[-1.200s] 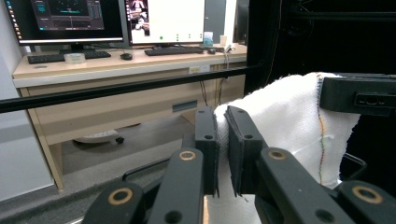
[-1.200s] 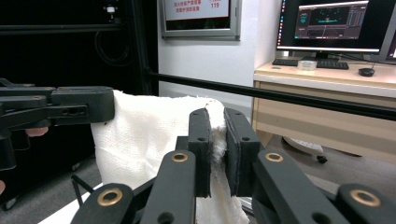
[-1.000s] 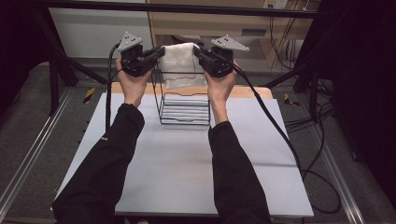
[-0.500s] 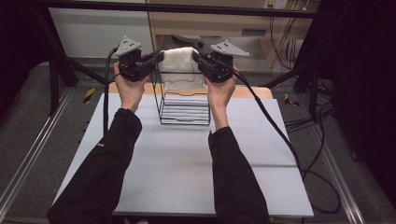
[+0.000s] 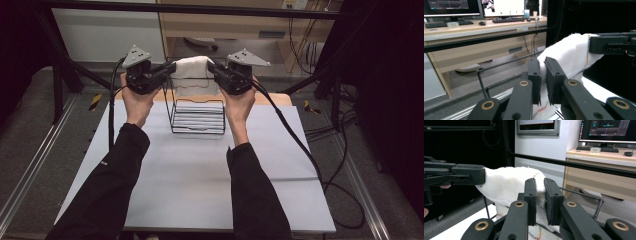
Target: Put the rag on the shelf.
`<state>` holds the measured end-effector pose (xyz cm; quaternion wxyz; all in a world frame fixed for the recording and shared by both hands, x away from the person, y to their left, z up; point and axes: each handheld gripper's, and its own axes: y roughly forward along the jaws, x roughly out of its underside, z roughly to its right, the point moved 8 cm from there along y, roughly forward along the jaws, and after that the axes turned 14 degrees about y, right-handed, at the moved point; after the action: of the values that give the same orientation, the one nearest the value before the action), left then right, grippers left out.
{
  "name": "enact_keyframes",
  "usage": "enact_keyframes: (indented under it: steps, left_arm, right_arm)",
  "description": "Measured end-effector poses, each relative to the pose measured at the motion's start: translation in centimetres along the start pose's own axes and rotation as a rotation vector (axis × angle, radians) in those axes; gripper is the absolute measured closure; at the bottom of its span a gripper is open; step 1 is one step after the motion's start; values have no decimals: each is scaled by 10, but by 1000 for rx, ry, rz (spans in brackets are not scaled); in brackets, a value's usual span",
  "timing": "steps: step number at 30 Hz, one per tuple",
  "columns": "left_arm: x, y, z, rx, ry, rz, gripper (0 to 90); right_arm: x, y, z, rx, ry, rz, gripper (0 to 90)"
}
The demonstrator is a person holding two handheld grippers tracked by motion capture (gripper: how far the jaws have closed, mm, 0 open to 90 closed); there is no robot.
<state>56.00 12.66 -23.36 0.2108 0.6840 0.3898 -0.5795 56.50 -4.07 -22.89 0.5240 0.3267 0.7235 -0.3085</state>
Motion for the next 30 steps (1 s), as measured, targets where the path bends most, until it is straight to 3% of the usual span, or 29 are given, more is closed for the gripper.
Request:
enact_keyframes:
  steps: [18, 23, 30]
  left_arm:
    - [12, -9, 13, 32, 18, -44, 811]
    - [14, -10, 16, 35, 23, -62, 805]
    - [7, -16, 14, 51, -7, -68, 743]
  right_arm:
    - [14, -16, -7, -28, -34, -62, 805]
    - [18, -18, -7, -27, -69, -83, 814]
    - [23, -19, -6, -27, -66, -83, 822]
